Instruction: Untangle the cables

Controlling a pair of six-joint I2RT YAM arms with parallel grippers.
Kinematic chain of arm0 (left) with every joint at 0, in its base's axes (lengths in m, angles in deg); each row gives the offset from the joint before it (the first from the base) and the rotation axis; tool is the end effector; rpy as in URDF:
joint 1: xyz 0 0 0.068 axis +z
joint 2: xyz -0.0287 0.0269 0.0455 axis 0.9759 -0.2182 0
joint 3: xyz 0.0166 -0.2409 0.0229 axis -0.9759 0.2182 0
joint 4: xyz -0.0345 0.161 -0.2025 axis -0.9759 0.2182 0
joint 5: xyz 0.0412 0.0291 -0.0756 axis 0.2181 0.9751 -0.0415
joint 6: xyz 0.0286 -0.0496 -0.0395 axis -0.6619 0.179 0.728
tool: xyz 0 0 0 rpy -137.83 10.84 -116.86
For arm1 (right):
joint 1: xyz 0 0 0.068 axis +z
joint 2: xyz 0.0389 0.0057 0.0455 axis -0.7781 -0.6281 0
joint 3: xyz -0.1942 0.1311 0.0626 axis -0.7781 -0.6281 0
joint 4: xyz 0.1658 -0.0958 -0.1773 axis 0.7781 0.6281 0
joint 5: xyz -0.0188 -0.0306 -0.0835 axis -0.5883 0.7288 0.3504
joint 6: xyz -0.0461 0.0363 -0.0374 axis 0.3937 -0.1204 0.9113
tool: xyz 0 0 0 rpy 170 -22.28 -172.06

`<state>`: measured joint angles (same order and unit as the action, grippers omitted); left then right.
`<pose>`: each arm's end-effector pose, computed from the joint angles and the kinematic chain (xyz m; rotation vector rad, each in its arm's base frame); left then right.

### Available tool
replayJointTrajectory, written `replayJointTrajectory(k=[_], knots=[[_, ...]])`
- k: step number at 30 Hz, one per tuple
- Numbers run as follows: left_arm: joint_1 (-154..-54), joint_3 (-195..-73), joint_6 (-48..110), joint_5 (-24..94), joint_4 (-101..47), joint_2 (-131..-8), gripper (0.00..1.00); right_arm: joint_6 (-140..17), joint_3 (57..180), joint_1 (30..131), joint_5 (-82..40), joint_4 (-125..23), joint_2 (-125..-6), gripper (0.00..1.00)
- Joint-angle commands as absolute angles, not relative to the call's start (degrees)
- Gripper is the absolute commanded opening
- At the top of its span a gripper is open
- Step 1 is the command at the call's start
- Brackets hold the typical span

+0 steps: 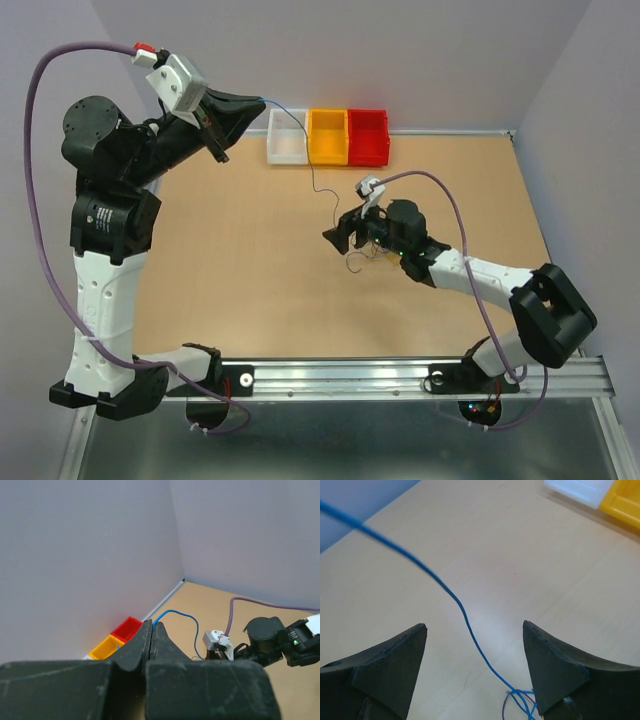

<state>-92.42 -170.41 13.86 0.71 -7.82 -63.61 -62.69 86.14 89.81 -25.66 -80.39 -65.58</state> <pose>0.1787 -0.0875 0.5766 0.8485 0.9981 -0.5792 0.2588 0.2231 0.2186 -0.6316 1.6850 0.7791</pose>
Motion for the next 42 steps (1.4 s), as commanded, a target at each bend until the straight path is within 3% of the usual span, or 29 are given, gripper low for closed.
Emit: replayJointTrajectory(k=[1,3,5,6,7,9,12,15,22,33,42], knots=[[-92.7,-174.1,14.3,3.0,-8.3,-64.2,0.00,-62.2,92.4,90.6,-31.1,-80.9,-70.1,0.81],[-92.7,-174.9,14.8,3.8,-7.7,-65.6,0.00,-63.5,95.9,90.7,-34.1,-80.9,-71.2,0.74],[-92.7,-176.1,14.9,3.4,-6.9,-68.2,0.00,-64.8,98.7,90.7,-37.0,-80.0,-71.5,0.58],[-92.7,-176.3,14.7,3.6,-6.1,-69.1,0.00,-66.3,101.3,90.7,-37.4,-79.5,-71.1,0.32],[-92.7,-175.8,14.5,4.5,-6.0,-70.2,0.00,-67.2,102.7,90.7,-37.7,-78.4,-70.0,0.19],[-92.7,-173.7,13.3,5.8,-7.6,-70.6,0.00,-68.5,104.7,90.7,-37.3,-77.1,-68.1,0.02],[-92.7,-163.9,13.0,9.1,-15.4,-69.0,0.00,-69.8,107.8,90.8,-36.6,-73.8,-63.2,0.01],[-92.7,-145.8,14.5,11.5,-27.8,-65.3,0.00,-69.8,113.0,90.7,-35.0,-66.9,-59.0,0.01],[-92.7,-127.7,16.9,14.4,-45.7,-65.5,0.00,-71.2,120.1,90.7,-27.9,-63.5,-52.7,0.01],[-92.7,-126.5,20.7,15.1,-48.4,-76.5,0.00,-73.1,124.9,90.7,-15.4,-60.1,-62.9,0.01],[-93.1,-125.2,19.9,15.6,-47.4,-78.5,0.00,-74.1,127.1,90.4,-15.5,-58.9,-74.9,0.01]])
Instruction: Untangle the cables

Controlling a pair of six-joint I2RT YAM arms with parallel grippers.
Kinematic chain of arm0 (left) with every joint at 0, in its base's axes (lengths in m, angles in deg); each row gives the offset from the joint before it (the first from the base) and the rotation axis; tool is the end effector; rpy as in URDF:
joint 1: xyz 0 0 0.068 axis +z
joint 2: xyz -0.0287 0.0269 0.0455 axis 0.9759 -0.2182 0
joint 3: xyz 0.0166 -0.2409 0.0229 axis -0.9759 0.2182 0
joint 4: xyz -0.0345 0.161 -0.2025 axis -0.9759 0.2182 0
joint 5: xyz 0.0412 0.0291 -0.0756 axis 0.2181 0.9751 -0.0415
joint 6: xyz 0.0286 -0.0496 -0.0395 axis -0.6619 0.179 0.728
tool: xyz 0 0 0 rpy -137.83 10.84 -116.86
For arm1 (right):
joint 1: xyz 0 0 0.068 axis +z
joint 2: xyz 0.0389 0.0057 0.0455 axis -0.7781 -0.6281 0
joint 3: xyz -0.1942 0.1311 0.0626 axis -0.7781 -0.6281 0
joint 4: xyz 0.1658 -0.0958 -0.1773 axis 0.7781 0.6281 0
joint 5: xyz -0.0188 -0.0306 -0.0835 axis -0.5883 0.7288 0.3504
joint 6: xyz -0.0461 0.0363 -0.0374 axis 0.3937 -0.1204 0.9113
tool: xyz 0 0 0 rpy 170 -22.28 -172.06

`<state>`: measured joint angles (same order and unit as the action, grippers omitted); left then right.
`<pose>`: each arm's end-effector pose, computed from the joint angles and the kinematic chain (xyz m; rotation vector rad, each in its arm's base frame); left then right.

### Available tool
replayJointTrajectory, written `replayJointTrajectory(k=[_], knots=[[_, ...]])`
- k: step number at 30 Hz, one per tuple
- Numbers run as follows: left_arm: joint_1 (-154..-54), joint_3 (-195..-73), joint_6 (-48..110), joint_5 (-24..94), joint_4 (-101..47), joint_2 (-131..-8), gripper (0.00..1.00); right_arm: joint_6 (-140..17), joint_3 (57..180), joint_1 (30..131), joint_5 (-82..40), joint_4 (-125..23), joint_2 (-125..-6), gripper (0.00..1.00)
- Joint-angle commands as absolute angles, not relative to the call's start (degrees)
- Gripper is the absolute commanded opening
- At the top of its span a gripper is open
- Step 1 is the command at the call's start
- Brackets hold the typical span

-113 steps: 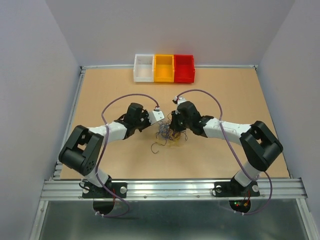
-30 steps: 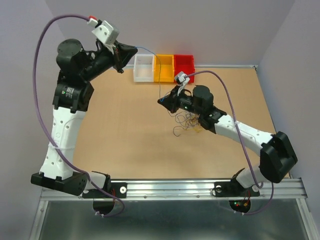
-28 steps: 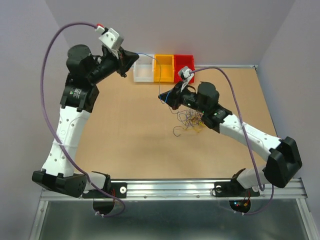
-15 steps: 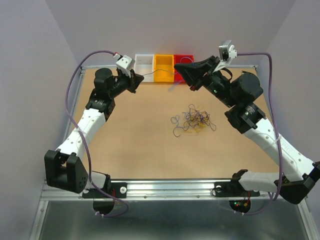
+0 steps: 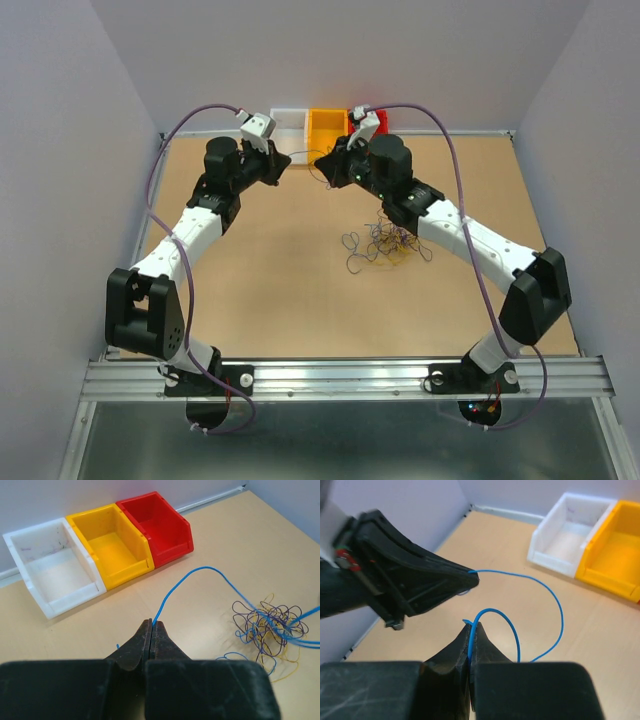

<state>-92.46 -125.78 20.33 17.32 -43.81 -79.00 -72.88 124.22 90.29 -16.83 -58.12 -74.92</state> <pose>0.3539 -0.1208 0.3115 0.5474 1.5345 -0.5769 0.3104 0.2577 0.3589 -0.3548 1.6506 0.8135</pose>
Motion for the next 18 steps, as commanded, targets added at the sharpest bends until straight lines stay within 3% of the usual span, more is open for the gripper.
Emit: replayJointTrajectory(k=[1,9,18], knots=[[-93.9,-125.9,19.6,15.5,-47.1,-78.7,0.00,-74.5,127.4,90.2,-15.6,-58.0,-76.1,0.01],[-97.3,-126.8,14.9,11.6,-44.0,-78.6,0.00,-70.4,128.6,88.5,-21.5,-57.0,-80.2,0.01],[-97.8,-135.4,14.6,10.5,-31.0,-83.8,0.00,-61.4,124.9,88.4,-15.9,-56.9,-78.5,0.01]])
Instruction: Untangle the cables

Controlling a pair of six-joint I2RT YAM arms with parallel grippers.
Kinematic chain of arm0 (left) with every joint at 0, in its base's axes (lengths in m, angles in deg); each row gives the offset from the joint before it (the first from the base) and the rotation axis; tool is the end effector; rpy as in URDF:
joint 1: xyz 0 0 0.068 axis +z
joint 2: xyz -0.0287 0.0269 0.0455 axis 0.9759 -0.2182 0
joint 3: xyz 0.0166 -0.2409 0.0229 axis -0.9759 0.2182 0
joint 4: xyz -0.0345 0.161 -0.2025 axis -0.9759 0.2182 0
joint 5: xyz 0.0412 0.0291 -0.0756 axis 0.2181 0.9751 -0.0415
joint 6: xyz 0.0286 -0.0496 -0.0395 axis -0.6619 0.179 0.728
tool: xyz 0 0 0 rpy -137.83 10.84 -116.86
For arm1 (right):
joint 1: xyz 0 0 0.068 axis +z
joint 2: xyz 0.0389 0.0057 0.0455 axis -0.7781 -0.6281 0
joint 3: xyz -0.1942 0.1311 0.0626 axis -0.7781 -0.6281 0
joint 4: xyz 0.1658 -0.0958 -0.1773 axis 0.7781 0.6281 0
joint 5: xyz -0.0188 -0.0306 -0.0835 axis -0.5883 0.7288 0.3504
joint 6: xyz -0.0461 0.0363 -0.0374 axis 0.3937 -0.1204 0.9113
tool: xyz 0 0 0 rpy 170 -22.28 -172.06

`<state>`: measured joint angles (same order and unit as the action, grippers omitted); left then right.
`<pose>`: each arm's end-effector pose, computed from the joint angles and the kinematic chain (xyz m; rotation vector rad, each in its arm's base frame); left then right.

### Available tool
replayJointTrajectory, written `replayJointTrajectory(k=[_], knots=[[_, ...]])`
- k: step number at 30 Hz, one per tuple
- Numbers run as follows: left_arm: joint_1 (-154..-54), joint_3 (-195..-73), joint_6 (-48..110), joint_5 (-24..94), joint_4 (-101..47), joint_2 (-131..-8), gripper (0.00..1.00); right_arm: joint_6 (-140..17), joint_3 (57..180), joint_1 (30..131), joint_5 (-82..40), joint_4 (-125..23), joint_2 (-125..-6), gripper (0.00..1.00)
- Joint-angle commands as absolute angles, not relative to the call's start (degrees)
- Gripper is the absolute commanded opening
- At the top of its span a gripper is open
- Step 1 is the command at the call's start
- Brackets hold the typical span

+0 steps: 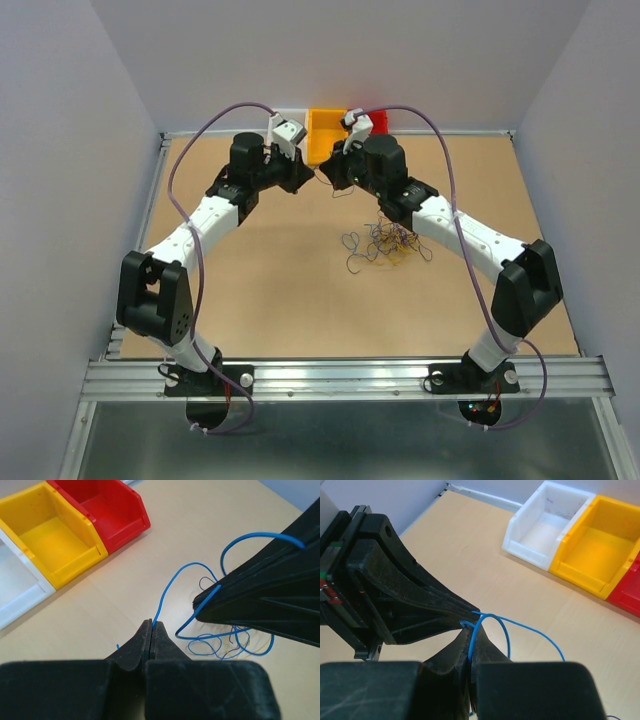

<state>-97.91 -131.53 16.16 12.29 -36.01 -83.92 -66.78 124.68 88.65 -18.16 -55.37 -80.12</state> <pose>0.3548 -0.1637 0.3014 0.7460 1.5833 -0.6855 0.3325 0.2618 0.3200 -0.4592 1.7494 0.7000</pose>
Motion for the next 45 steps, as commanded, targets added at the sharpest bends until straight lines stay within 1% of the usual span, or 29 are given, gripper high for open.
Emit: replayJointTrajectory(k=[1,4,6,7,8,9,12,18,22,28,30,31,32,38,45], knots=[[-97.9,-136.7,14.2,10.1,-29.9,-84.1,0.00,-59.5,124.4,88.4,-15.9,-57.0,-78.2,0.04],[-97.8,-138.6,12.0,9.8,-25.1,-85.0,0.00,-56.3,122.2,88.4,-14.6,-56.9,-77.1,0.07],[-97.8,-140.5,9.3,7.9,-19.6,-85.5,0.00,-55.2,119.3,88.4,-14.4,-56.8,-75.4,0.08],[-97.9,-140.7,7.9,6.9,-17.9,-85.6,0.00,-55.2,118.2,88.4,-15.1,-56.8,-74.6,0.01],[-97.9,-141.1,6.4,4.7,-16.3,-85.4,0.00,-55.2,116.9,88.4,-16.1,-56.7,-73.3,0.01],[-98.1,-141.0,3.2,4.0,-13.3,-85.2,0.00,-55.2,115.7,88.5,-17.5,-56.6,-72.4,0.00],[-100.0,-138.3,-2.9,3.4,-9.5,-82.6,0.00,-55.2,110.7,88.6,-28.0,-56.7,-68.5,0.01],[-103.1,-132.7,-10.4,2.2,-3.3,-80.2,0.00,-57.8,101.7,88.8,-33.6,-57.5,-62.6,0.01],[-103.2,-132.0,-13.0,0.6,-1.6,-80.0,0.00,-57.1,101.5,89.1,-33.6,-58.3,-65.0,0.01],[-103.2,-132.3,-14.6,-2.8,0.3,-79.0,0.00,-55.4,102.5,89.3,-39.6,-58.4,-69.5,0.01],[-103.2,-132.3,-14.9,-3.3,0.6,-79.0,0.00,-55.2,102.5,89.5,-41.1,-58.4,-69.7,0.04],[-103.2,-132.4,-15.0,-3.4,0.7,-79.1,0.00,-55.2,102.4,89.6,-42.8,-58.4,-69.7,0.09],[-103.3,-132.5,-15.2,-4.0,0.8,-79.2,0.00,-55.2,102.3,89.7,-43.1,-58.4,-69.6,0.10],[-103.5,-133.4,-17.0,-6.1,3.5,-80.2,0.00,-52.9,102.0,90.1,-43.2,-58.5,-69.5,0.12],[-103.6,-133.7,-17.9,-6.9,4.7,-80.1,0.00,-51.8,102.4,91.2,-43.5,-58.5,-71.3,0.21]])
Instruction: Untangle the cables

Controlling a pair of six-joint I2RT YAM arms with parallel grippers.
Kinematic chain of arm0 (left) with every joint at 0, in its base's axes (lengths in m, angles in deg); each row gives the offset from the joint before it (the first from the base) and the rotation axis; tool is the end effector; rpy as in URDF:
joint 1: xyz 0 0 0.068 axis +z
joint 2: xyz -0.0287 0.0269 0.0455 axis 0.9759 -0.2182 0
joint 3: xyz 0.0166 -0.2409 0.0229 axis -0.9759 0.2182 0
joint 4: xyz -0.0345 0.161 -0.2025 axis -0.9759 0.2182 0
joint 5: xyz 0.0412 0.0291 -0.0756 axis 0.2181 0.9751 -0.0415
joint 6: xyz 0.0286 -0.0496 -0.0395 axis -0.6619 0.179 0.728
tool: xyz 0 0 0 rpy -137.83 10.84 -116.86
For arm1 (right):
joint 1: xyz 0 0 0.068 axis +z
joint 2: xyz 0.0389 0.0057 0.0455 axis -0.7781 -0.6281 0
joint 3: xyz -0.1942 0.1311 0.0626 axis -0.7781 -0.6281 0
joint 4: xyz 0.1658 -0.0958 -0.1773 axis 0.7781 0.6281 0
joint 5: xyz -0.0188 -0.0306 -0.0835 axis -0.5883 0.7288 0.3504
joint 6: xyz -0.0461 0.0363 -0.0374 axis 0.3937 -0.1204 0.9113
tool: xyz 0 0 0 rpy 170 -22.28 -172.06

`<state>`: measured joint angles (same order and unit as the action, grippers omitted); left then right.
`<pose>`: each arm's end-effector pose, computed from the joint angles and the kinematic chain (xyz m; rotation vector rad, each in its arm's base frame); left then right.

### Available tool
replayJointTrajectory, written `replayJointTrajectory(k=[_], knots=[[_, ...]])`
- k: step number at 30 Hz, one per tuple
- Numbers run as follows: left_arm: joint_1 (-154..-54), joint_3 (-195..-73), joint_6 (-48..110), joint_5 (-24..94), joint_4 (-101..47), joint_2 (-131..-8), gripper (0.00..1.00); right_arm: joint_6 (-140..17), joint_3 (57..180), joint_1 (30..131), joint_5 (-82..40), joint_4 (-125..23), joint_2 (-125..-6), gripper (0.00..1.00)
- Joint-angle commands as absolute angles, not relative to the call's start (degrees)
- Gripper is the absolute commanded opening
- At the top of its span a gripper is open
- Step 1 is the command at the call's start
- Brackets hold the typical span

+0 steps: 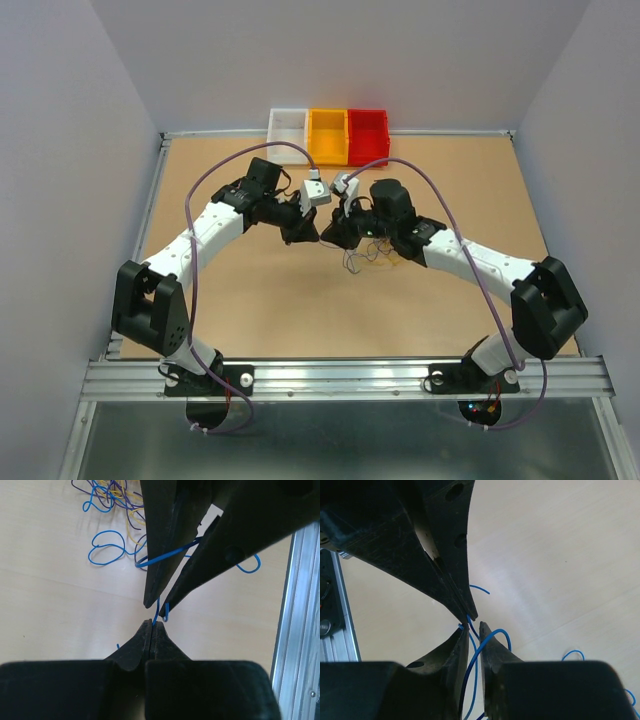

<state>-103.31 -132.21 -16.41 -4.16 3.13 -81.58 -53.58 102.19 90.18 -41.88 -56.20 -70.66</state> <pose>0.2874 -0.1859 0.2538 1.4442 1.6502 -0.8661 0.2654 0.2506 0.2400 -1.0063 1.7666 0.9161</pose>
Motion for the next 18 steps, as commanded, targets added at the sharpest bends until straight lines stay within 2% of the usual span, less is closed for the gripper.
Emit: replayJointTrajectory(k=[1,7,8,9,10,13,18], knots=[[-103.6,-133.8,-17.9,-7.0,4.7,-80.0,0.00,-51.7,102.4,91.3,-43.7,-58.5,-71.4,0.22],[-103.5,-133.8,-17.9,-7.7,4.9,-79.9,0.00,-50.9,102.6,92.1,-44.4,-58.5,-72.5,0.25],[-103.6,-133.9,-17.9,-7.7,4.9,-79.9,0.00,-50.9,102.8,92.3,-43.6,-58.5,-72.7,0.17],[-103.6,-133.8,-18.0,-7.7,4.9,-79.9,0.00,-50.9,102.9,92.2,-43.3,-58.5,-73.1,0.13],[-103.6,-134.0,-18.1,-8.0,4.9,-79.8,0.00,-50.9,103.1,92.3,-43.7,-58.5,-73.3,0.15],[-103.6,-133.7,-18.0,-8.1,4.7,-79.0,0.00,-50.9,103.3,92.3,-44.3,-58.5,-74.1,0.28],[-103.5,-132.9,-17.7,-8.1,3.6,-77.6,0.00,-50.3,103.3,92.4,-44.7,-58.5,-74.7,0.30]])
